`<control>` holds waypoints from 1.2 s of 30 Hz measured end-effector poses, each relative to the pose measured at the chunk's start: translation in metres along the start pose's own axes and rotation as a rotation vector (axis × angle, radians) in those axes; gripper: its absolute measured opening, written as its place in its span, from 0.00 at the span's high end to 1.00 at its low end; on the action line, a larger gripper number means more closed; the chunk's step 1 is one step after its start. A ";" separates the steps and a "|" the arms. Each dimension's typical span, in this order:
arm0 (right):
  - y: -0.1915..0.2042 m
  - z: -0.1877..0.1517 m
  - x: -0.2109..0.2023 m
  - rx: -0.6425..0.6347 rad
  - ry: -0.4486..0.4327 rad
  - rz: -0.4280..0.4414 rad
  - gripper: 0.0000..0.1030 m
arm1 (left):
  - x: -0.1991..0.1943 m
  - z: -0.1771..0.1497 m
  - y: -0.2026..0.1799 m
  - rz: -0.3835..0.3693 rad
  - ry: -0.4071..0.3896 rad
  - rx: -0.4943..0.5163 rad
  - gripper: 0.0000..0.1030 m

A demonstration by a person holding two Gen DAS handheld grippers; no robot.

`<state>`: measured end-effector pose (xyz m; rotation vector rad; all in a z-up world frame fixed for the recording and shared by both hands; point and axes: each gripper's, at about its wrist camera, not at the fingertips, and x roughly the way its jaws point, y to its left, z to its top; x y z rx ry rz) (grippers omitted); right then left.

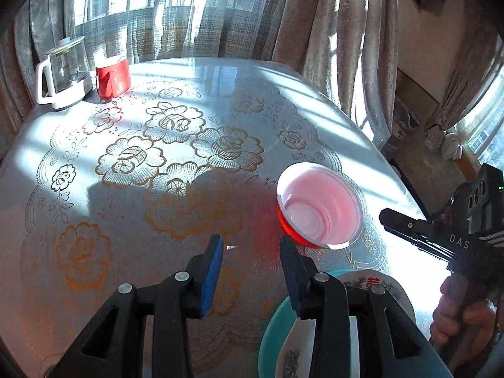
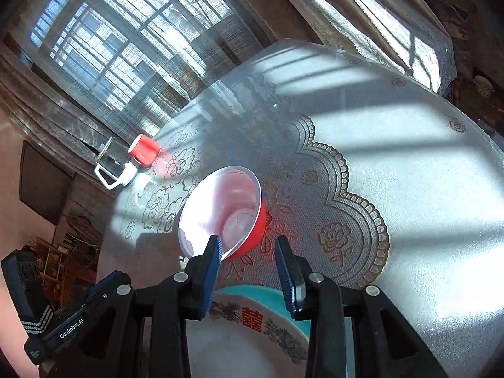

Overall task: Organize plates and bowls
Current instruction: 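Move the right gripper to the red bowl and grasp its rim, then lift the red bowl with the right gripper toward the basin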

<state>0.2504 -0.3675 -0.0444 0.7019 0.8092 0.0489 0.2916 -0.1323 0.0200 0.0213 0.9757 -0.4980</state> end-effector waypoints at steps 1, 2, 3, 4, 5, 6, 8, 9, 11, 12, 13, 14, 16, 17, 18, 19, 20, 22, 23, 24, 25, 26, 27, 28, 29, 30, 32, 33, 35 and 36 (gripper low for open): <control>0.001 0.006 0.007 0.002 0.015 -0.004 0.66 | 0.009 0.008 0.001 -0.021 0.022 -0.003 0.61; 0.000 0.011 0.013 0.013 0.027 -0.021 0.66 | 0.019 0.014 0.001 -0.036 0.054 -0.010 0.61; -0.001 0.015 0.018 0.030 0.036 -0.036 0.66 | 0.027 0.019 0.001 -0.047 0.086 -0.022 0.61; -0.002 0.019 0.023 0.050 0.049 -0.043 0.66 | 0.035 0.022 0.000 -0.065 0.120 -0.036 0.61; -0.003 0.021 0.028 0.071 0.070 -0.051 0.66 | 0.041 0.024 -0.001 -0.079 0.145 -0.043 0.61; -0.004 0.023 0.033 0.089 0.093 -0.063 0.66 | 0.046 0.026 -0.002 -0.086 0.160 -0.042 0.61; -0.006 0.027 0.040 0.114 0.121 -0.080 0.66 | 0.057 0.028 -0.004 -0.091 0.184 -0.041 0.61; -0.006 0.028 0.043 0.118 0.120 -0.079 0.66 | 0.063 0.027 -0.004 -0.099 0.196 -0.040 0.61; -0.005 0.029 0.048 0.108 0.116 -0.071 0.66 | 0.076 0.024 -0.005 -0.099 0.217 -0.028 0.61; -0.004 0.028 0.051 0.097 0.117 -0.069 0.67 | 0.082 0.022 -0.005 -0.094 0.230 -0.019 0.62; -0.004 0.026 0.055 0.090 0.127 -0.082 0.72 | 0.086 0.020 -0.005 -0.098 0.231 -0.020 0.62; -0.005 0.023 0.058 0.091 0.134 -0.090 0.72 | 0.087 0.019 -0.004 -0.108 0.226 -0.030 0.65; -0.008 0.020 0.061 0.095 0.141 -0.064 0.72 | 0.087 0.016 -0.004 -0.101 0.218 -0.045 0.65; -0.008 0.018 0.060 0.090 0.136 -0.056 0.72 | 0.084 0.014 -0.004 -0.104 0.210 -0.056 0.69; -0.007 0.017 0.058 0.078 0.124 -0.052 0.72 | 0.081 0.012 -0.004 -0.105 0.200 -0.061 0.74; -0.006 0.015 0.056 0.066 0.112 -0.052 0.74 | 0.077 0.009 -0.006 -0.101 0.196 -0.060 0.77; -0.005 0.013 0.055 0.058 0.111 -0.043 0.75 | 0.073 0.004 -0.008 -0.101 0.197 -0.063 0.85; 0.000 0.009 0.056 0.041 0.122 -0.010 0.86 | 0.057 -0.006 -0.012 -0.071 0.173 -0.069 0.89; 0.006 0.008 0.056 0.024 0.127 -0.016 0.87 | 0.046 -0.009 -0.015 -0.038 0.143 -0.056 0.89; 0.012 0.006 0.056 0.014 0.132 -0.017 0.87 | 0.035 -0.011 -0.017 -0.002 0.120 -0.046 0.89; 0.018 0.005 0.058 0.006 0.146 -0.012 0.87 | 0.026 -0.013 -0.017 0.024 0.113 -0.044 0.89; 0.024 0.004 0.059 -0.009 0.151 -0.011 0.87 | 0.021 -0.014 -0.016 0.035 0.114 -0.038 0.89; 0.031 0.004 0.061 -0.033 0.151 -0.020 0.87 | 0.016 -0.015 -0.012 0.046 0.117 -0.036 0.89; 0.036 0.003 0.065 -0.047 0.160 -0.021 0.87 | 0.013 -0.018 -0.006 0.064 0.121 -0.050 0.89; 0.039 0.002 0.071 -0.039 0.187 -0.004 0.87 | 0.011 -0.020 0.000 0.077 0.126 -0.068 0.89; 0.043 -0.001 0.077 -0.035 0.211 0.011 0.87 | 0.011 -0.022 0.008 0.083 0.132 -0.085 0.89; 0.055 -0.006 0.087 -0.068 0.227 0.006 0.87 | 0.009 -0.027 0.018 0.106 0.135 -0.107 0.89; 0.060 -0.009 0.091 -0.079 0.236 0.005 0.87 | 0.009 -0.030 0.023 0.118 0.135 -0.115 0.89; 0.067 -0.014 0.100 -0.094 0.259 0.010 0.85 | 0.007 -0.036 0.032 0.125 0.141 -0.135 0.89; 0.070 -0.017 0.102 -0.105 0.267 0.006 0.84 | 0.008 -0.038 0.035 0.122 0.144 -0.151 0.89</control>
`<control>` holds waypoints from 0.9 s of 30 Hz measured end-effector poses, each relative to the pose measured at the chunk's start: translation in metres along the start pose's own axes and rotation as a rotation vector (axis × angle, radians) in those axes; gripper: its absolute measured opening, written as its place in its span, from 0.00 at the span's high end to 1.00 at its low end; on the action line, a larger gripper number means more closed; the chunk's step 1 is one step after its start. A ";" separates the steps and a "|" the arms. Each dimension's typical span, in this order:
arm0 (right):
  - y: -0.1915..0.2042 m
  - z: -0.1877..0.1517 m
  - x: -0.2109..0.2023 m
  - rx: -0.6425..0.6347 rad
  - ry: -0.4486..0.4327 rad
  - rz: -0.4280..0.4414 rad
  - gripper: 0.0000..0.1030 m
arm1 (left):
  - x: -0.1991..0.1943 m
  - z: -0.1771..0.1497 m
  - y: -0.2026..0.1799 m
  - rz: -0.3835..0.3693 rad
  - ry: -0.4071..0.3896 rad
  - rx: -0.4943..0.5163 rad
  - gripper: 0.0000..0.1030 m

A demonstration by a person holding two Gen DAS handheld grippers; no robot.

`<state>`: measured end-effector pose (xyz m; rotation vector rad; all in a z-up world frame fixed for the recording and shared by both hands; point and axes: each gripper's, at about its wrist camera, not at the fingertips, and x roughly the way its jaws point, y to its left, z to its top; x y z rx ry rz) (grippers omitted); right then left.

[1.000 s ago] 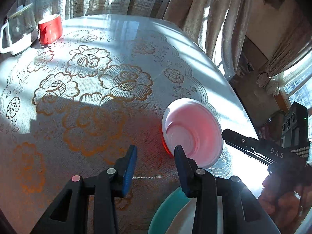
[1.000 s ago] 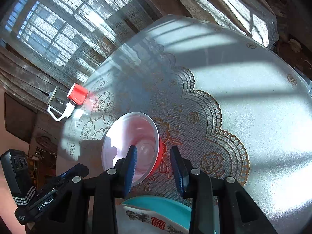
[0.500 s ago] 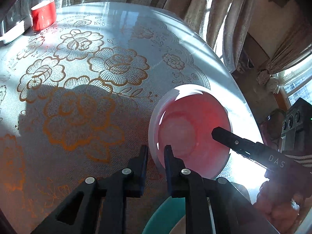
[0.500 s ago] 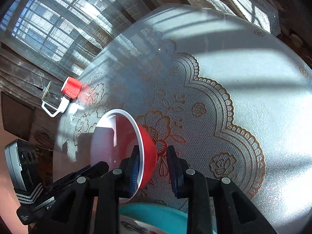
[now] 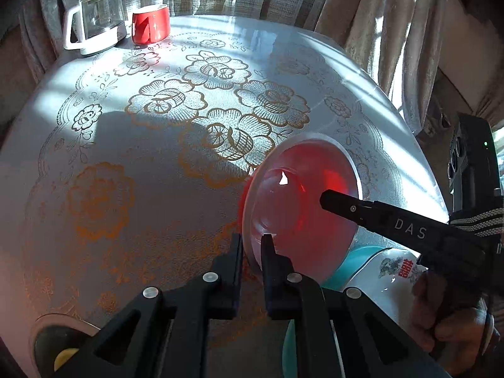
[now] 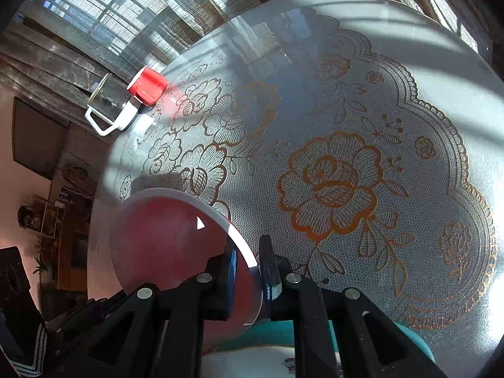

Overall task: Organize plates and bowls
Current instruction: 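Lift the red bowl with the right gripper toward the basin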

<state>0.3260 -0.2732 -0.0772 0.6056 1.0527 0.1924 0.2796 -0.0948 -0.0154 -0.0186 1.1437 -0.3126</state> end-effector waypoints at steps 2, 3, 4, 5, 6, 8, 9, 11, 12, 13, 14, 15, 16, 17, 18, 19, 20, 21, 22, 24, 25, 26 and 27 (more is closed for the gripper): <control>0.004 -0.001 0.008 -0.004 0.026 0.008 0.84 | 0.000 -0.003 0.008 -0.002 -0.001 -0.021 0.89; 0.004 -0.003 0.010 -0.002 0.034 0.017 0.79 | 0.000 -0.003 0.012 0.001 -0.003 -0.034 0.89; 0.005 -0.004 0.010 -0.007 0.034 0.013 0.78 | 0.001 -0.004 0.017 -0.001 -0.003 -0.053 0.89; 0.006 -0.006 0.009 -0.013 0.030 0.007 0.78 | 0.001 -0.005 0.022 -0.010 0.000 -0.074 0.88; 0.006 -0.007 0.008 -0.012 0.025 0.008 0.74 | 0.001 -0.005 0.027 -0.024 0.002 -0.093 0.86; 0.005 -0.009 0.002 -0.012 0.010 0.020 0.70 | -0.001 -0.007 0.034 -0.035 -0.013 -0.118 0.79; 0.006 -0.010 0.000 -0.014 0.004 0.019 0.69 | -0.004 -0.008 0.036 -0.034 -0.022 -0.122 0.78; 0.007 -0.011 -0.006 -0.012 -0.013 0.021 0.69 | -0.007 -0.009 0.040 -0.041 -0.035 -0.131 0.78; 0.008 -0.013 -0.009 -0.013 -0.021 0.024 0.69 | -0.008 -0.009 0.041 -0.044 -0.040 -0.133 0.78; 0.009 -0.014 -0.012 -0.017 -0.034 0.021 0.68 | -0.008 -0.009 0.041 -0.050 -0.041 -0.131 0.78; 0.009 -0.016 -0.014 -0.016 -0.046 0.018 0.68 | -0.008 -0.010 0.042 -0.056 -0.040 -0.130 0.78; 0.009 -0.017 -0.016 -0.010 -0.052 0.019 0.68 | -0.008 -0.011 0.042 -0.064 -0.039 -0.132 0.78; 0.009 -0.017 -0.017 -0.006 -0.054 0.022 0.68 | -0.008 -0.012 0.042 -0.071 -0.038 -0.131 0.78; 0.010 -0.018 -0.018 -0.001 -0.055 0.027 0.68 | -0.009 -0.014 0.042 -0.076 -0.041 -0.132 0.78; 0.011 -0.019 -0.019 -0.003 -0.061 0.028 0.68 | -0.010 -0.016 0.042 -0.079 -0.049 -0.136 0.78; 0.012 -0.019 -0.020 -0.003 -0.064 0.027 0.68 | -0.012 -0.017 0.042 -0.085 -0.060 -0.137 0.78; 0.013 -0.020 -0.020 -0.004 -0.065 0.024 0.68 | -0.014 -0.019 0.042 -0.091 -0.068 -0.131 0.78; 0.015 -0.021 -0.020 -0.009 -0.067 0.023 0.68 | -0.016 -0.020 0.040 -0.094 -0.072 -0.119 0.78; 0.017 -0.022 -0.021 -0.018 -0.070 0.020 0.68 | -0.017 -0.022 0.038 -0.088 -0.076 -0.105 0.78; 0.022 -0.024 -0.020 -0.035 -0.074 0.010 0.68 | -0.018 -0.025 0.036 -0.082 -0.081 -0.096 0.78; 0.024 -0.025 -0.019 -0.045 -0.074 0.012 0.68 | -0.019 -0.026 0.036 -0.085 -0.082 -0.098 0.78; 0.028 -0.026 -0.019 -0.060 -0.077 0.011 0.69 | -0.019 -0.027 0.036 -0.087 -0.082 -0.098 0.78; 0.031 -0.028 -0.018 -0.072 -0.080 0.001 0.71 | -0.019 -0.029 0.036 -0.088 -0.083 -0.098 0.78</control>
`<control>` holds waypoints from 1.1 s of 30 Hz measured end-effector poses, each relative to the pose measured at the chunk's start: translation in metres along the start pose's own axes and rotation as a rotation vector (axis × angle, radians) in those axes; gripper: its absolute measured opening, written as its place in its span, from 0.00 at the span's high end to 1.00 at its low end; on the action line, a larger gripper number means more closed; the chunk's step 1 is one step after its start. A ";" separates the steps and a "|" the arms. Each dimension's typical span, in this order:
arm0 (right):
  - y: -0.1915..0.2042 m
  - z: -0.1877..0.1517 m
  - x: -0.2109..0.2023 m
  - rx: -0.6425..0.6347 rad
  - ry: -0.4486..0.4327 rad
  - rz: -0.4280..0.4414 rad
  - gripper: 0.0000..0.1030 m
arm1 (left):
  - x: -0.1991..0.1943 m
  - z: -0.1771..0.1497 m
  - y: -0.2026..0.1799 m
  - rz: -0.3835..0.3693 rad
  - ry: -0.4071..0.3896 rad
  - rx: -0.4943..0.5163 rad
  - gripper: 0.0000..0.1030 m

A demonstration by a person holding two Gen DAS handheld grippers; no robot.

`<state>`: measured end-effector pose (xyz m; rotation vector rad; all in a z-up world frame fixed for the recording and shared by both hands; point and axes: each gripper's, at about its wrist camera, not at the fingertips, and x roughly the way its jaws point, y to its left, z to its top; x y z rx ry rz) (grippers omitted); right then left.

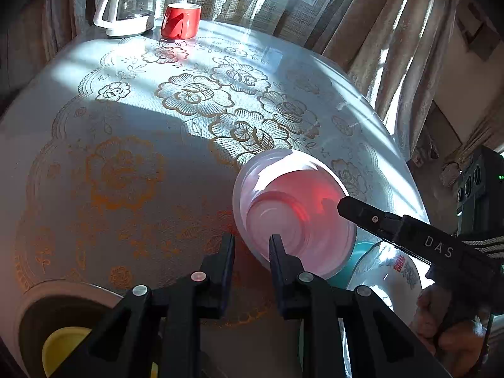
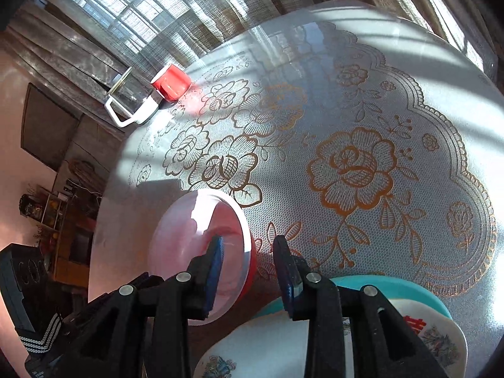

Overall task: Organize plates and bowls
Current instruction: 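Lift the red bowl with the right gripper toward the basin, then carry the red bowl with the right gripper over the steel basin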

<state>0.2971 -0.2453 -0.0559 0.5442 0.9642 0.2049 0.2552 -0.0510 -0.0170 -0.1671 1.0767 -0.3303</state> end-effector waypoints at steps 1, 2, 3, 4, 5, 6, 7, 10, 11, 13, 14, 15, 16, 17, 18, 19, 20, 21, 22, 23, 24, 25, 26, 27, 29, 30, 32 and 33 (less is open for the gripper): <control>0.002 -0.002 0.001 -0.006 0.001 -0.006 0.72 | 0.000 -0.001 0.000 0.001 0.000 0.003 0.78; 0.003 -0.003 0.001 -0.005 0.004 0.000 0.72 | 0.000 -0.002 0.000 0.003 -0.001 0.007 0.78; 0.003 -0.003 0.002 -0.003 0.005 0.002 0.73 | 0.000 -0.003 -0.001 0.006 -0.003 0.011 0.78; 0.004 -0.004 0.002 -0.003 0.002 -0.002 0.73 | 0.000 -0.003 -0.001 0.010 -0.006 0.014 0.78; 0.004 -0.004 0.001 -0.003 0.000 -0.003 0.73 | 0.000 -0.004 -0.001 0.010 -0.007 0.016 0.78; 0.004 -0.005 0.002 -0.004 -0.001 -0.001 0.73 | 0.001 -0.004 -0.001 0.009 -0.010 0.015 0.78; 0.004 -0.005 0.002 -0.005 0.000 -0.001 0.74 | 0.002 -0.004 -0.001 0.007 -0.012 0.015 0.78; 0.004 -0.007 0.002 -0.005 0.002 -0.002 0.78 | 0.004 -0.007 -0.005 0.006 -0.019 0.026 0.81; 0.005 -0.007 0.003 -0.007 0.002 -0.003 0.78 | 0.003 -0.007 -0.007 0.002 -0.024 0.034 0.82; 0.003 -0.009 0.006 -0.001 0.006 -0.006 0.80 | 0.003 -0.009 -0.011 0.003 -0.035 0.047 0.82; 0.003 -0.009 0.006 0.004 0.004 -0.009 0.80 | 0.002 -0.009 -0.012 0.000 -0.040 0.052 0.83; 0.002 -0.010 0.006 0.006 0.001 -0.012 0.81 | 0.002 -0.010 -0.014 -0.003 -0.045 0.055 0.83; 0.001 -0.011 0.006 0.009 0.000 -0.014 0.81 | 0.001 -0.010 -0.014 -0.005 -0.047 0.055 0.83; 0.000 -0.011 0.007 0.012 0.001 -0.013 0.81 | 0.001 -0.010 -0.014 -0.009 -0.047 0.051 0.83; -0.001 -0.011 0.006 0.015 0.002 -0.013 0.82 | 0.001 -0.011 -0.013 -0.017 -0.046 0.042 0.83; -0.002 -0.011 0.006 0.016 0.003 -0.010 0.83 | 0.000 -0.011 -0.011 -0.026 -0.046 0.030 0.83; -0.002 -0.010 0.005 0.016 0.002 -0.010 0.83 | 0.000 -0.011 -0.009 -0.028 -0.048 0.022 0.83; -0.003 -0.010 0.005 0.016 -0.001 -0.014 0.83 | 0.000 -0.011 -0.008 -0.029 -0.052 0.016 0.83; -0.003 -0.010 0.004 0.015 -0.002 -0.016 0.83 | -0.001 -0.012 -0.007 -0.027 -0.054 0.011 0.83; -0.003 -0.010 0.004 0.015 -0.003 -0.017 0.83 | 0.000 -0.011 -0.006 -0.027 -0.053 0.007 0.83; -0.003 -0.010 0.004 0.015 -0.004 -0.017 0.83 | 0.000 -0.012 -0.005 -0.027 -0.052 0.006 0.83; -0.003 -0.010 0.003 0.013 -0.005 -0.018 0.83 | 0.001 -0.012 -0.005 -0.023 -0.051 0.005 0.83; -0.002 -0.011 0.004 0.009 -0.005 -0.018 0.83 | 0.001 -0.012 -0.005 -0.024 -0.052 0.002 0.83; 0.000 -0.011 0.005 0.005 -0.003 -0.015 0.83 | 0.000 -0.012 -0.005 -0.034 -0.057 0.001 0.83; 0.003 -0.012 0.005 -0.001 -0.001 -0.012 0.83 | -0.003 -0.014 -0.008 -0.031 -0.071 0.014 0.83; 0.004 -0.012 0.005 -0.006 -0.006 -0.017 0.83 | -0.005 -0.015 -0.009 -0.021 -0.077 0.018 0.83; 0.005 -0.013 0.004 -0.008 -0.011 -0.010 0.83 | -0.008 -0.017 -0.009 -0.022 -0.084 0.013 0.83; 0.005 -0.014 0.003 -0.009 -0.014 -0.008 0.83 | -0.009 -0.018 -0.008 -0.020 -0.081 0.005 0.83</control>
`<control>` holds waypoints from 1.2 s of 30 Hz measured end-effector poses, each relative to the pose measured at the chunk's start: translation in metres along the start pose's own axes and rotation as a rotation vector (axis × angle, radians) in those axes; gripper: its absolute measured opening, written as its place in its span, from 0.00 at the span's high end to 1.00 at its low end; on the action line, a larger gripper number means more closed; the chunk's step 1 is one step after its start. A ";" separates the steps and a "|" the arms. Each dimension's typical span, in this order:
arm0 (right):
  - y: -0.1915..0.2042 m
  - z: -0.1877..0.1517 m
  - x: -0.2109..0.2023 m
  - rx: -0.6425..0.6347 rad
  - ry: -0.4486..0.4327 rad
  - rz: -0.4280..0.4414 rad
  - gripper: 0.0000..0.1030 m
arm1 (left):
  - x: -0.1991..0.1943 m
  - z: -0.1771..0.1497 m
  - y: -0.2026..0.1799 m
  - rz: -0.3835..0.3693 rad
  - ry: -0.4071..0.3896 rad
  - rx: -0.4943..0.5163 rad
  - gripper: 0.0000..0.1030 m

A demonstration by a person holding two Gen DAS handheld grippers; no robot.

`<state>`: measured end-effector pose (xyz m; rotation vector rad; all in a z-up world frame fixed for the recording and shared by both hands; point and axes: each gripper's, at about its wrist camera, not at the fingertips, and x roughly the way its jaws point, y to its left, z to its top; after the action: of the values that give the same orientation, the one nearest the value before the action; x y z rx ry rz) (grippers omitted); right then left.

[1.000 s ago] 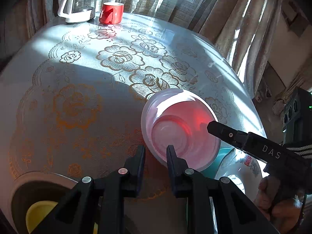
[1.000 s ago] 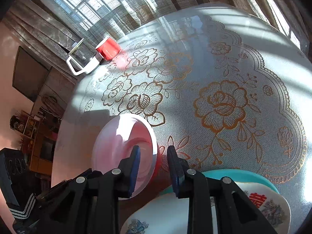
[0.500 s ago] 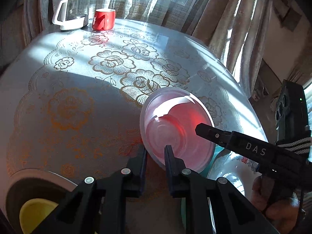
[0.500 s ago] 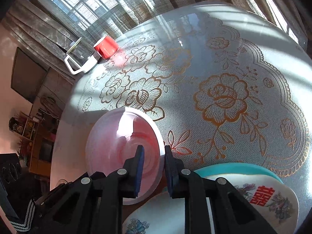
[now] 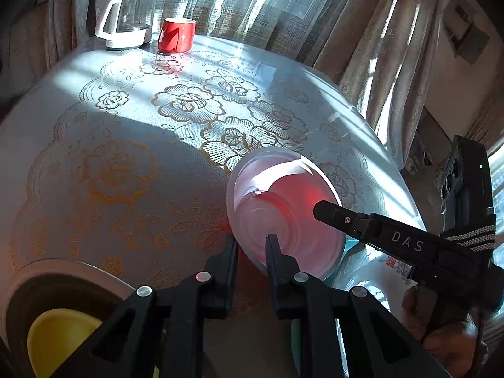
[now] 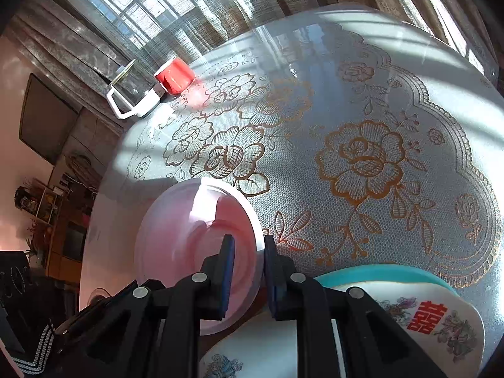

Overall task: Organize plates and bowls
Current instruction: 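Carry the red bowl with the right gripper over the steel basin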

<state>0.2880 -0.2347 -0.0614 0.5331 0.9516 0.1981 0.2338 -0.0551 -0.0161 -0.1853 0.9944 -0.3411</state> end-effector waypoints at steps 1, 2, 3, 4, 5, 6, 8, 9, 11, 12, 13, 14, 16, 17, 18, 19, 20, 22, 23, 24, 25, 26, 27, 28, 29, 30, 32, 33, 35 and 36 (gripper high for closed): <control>0.001 0.000 -0.001 -0.002 -0.001 0.005 0.83 | -0.002 -0.001 0.001 0.004 0.000 -0.007 0.83; 0.002 -0.001 -0.001 -0.004 -0.001 0.010 0.83 | -0.004 -0.003 0.000 0.007 -0.005 -0.010 0.83; 0.004 -0.001 -0.002 -0.006 -0.002 0.012 0.83 | -0.007 -0.004 0.000 0.010 -0.016 -0.010 0.83; 0.005 -0.002 -0.004 -0.008 -0.005 0.016 0.83 | -0.011 -0.006 -0.001 0.014 -0.026 -0.011 0.83; 0.007 -0.002 -0.006 -0.012 -0.009 0.022 0.83 | -0.014 -0.007 -0.001 0.015 -0.035 -0.012 0.83; 0.009 -0.003 -0.008 -0.018 -0.014 0.025 0.83 | -0.017 -0.008 -0.001 0.017 -0.045 -0.010 0.83; 0.013 -0.005 -0.012 -0.031 -0.024 0.029 0.83 | -0.024 -0.011 -0.002 0.020 -0.059 -0.007 0.83; 0.015 -0.005 -0.013 -0.034 -0.026 0.033 0.83 | -0.027 -0.012 -0.002 0.020 -0.067 -0.006 0.83; 0.017 -0.007 -0.016 -0.038 -0.030 0.039 0.83 | -0.034 -0.013 -0.003 0.020 -0.085 0.002 0.83; 0.018 -0.009 -0.017 -0.037 -0.031 0.043 0.83 | -0.037 -0.014 -0.003 0.023 -0.095 0.009 0.83; 0.019 -0.010 -0.019 -0.036 -0.032 0.050 0.83 | -0.041 -0.015 -0.004 0.027 -0.103 0.016 0.83; 0.019 -0.012 -0.020 -0.036 -0.034 0.059 0.83 | -0.045 -0.016 -0.004 0.028 -0.111 0.020 0.83; 0.021 -0.016 -0.024 -0.036 -0.039 0.070 0.83 | -0.052 -0.019 -0.005 0.029 -0.126 0.028 0.83; 0.022 -0.018 -0.027 -0.036 -0.042 0.076 0.83 | -0.055 -0.021 -0.006 0.032 -0.132 0.033 0.83; 0.023 -0.020 -0.029 -0.037 -0.044 0.082 0.83 | -0.058 -0.022 -0.007 0.037 -0.139 0.039 0.83; 0.024 -0.022 -0.030 -0.038 -0.045 0.087 0.83 | -0.061 -0.024 -0.007 0.040 -0.145 0.044 0.83; 0.025 -0.023 -0.032 -0.039 -0.046 0.091 0.83 | -0.064 -0.026 -0.008 0.044 -0.152 0.048 0.83; 0.027 -0.027 -0.035 -0.039 -0.050 0.101 0.83 | -0.068 -0.029 -0.009 0.050 -0.160 0.055 0.83; 0.028 -0.028 -0.037 -0.040 -0.053 0.104 0.83 | -0.070 -0.031 -0.009 0.052 -0.163 0.058 0.83; 0.029 -0.030 -0.039 -0.041 -0.056 0.108 0.83 | -0.072 -0.033 -0.010 0.055 -0.168 0.062 0.83; 0.030 -0.032 -0.042 -0.042 -0.059 0.112 0.83 | -0.074 -0.035 -0.011 0.059 -0.172 0.067 0.83; 0.031 -0.034 -0.043 -0.042 -0.061 0.117 0.83 | -0.076 -0.038 -0.011 0.061 -0.176 0.069 0.83; 0.031 -0.035 -0.045 -0.042 -0.063 0.121 0.83 | -0.079 -0.040 -0.010 0.061 -0.178 0.070 0.83; 0.032 -0.037 -0.047 -0.043 -0.066 0.123 0.83 | -0.081 -0.043 -0.010 0.060 -0.179 0.068 0.83; 0.033 -0.039 -0.049 -0.044 -0.068 0.125 0.83 | -0.083 -0.045 -0.010 0.058 -0.180 0.066 0.83; 0.033 -0.042 -0.050 -0.045 -0.070 0.127 0.83 | -0.084 -0.046 -0.010 0.056 -0.183 0.065 0.83; 0.033 -0.045 -0.054 -0.046 -0.073 0.132 0.83 | -0.089 -0.050 -0.010 0.051 -0.189 0.067 0.83; 0.034 -0.047 -0.055 -0.046 -0.075 0.135 0.83 | -0.091 -0.052 -0.010 0.048 -0.191 0.068 0.83; 0.035 -0.050 -0.058 -0.048 -0.080 0.137 0.83 | -0.095 -0.055 -0.011 0.043 -0.197 0.070 0.83; 0.035 -0.052 -0.059 -0.047 -0.081 0.140 0.83 | -0.097 -0.056 -0.011 0.042 -0.199 0.070 0.83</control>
<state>0.2139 -0.2100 -0.0246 0.5605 0.8297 0.3213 0.1356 -0.0298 0.0338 -0.1314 0.7878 -0.3124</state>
